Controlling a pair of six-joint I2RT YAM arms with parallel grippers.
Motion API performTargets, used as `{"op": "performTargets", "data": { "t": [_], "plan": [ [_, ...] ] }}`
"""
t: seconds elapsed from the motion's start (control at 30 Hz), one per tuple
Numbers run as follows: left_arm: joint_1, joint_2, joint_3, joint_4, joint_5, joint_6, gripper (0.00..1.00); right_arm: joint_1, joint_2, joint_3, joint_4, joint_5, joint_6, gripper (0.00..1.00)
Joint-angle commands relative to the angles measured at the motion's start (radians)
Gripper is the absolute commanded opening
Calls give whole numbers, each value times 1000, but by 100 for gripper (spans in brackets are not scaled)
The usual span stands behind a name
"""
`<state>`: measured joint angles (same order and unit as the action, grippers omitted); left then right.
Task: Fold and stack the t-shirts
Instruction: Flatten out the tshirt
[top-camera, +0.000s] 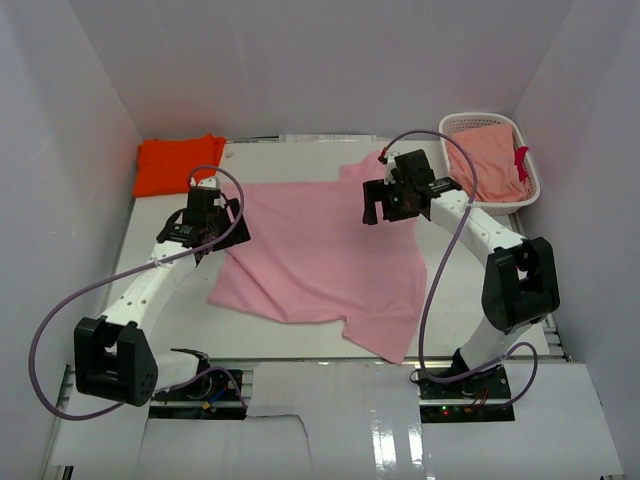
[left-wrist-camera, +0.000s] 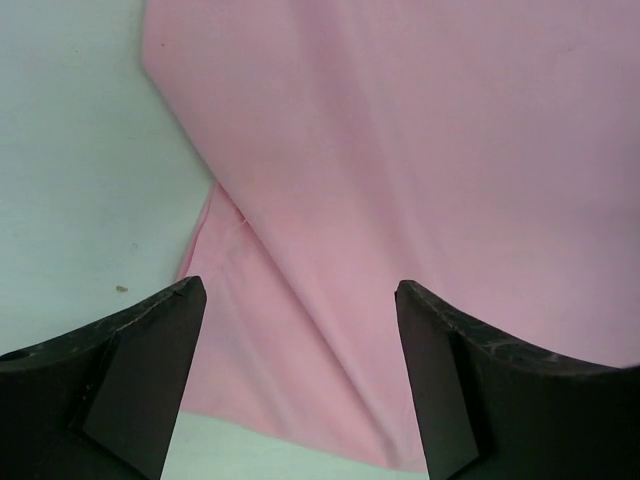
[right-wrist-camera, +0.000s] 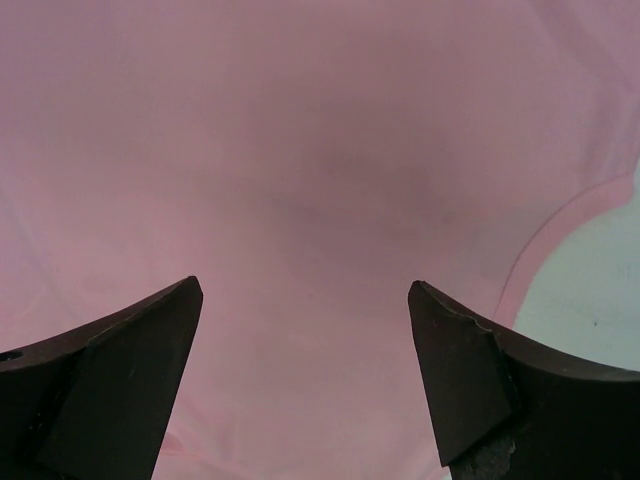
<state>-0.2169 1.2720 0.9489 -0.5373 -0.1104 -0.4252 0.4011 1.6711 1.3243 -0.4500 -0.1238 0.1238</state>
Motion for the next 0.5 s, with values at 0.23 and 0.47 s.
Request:
{"op": "performTargets", "data": {
  "t": [0.23, 0.47],
  "plan": [
    [5, -48, -15, -155, 67, 26, 88, 10, -31, -71, 59, 55, 8, 90],
    [5, -43, -53, -181, 193, 25, 85, 12, 61, -30, 82, 70, 19, 90]
  ]
}}
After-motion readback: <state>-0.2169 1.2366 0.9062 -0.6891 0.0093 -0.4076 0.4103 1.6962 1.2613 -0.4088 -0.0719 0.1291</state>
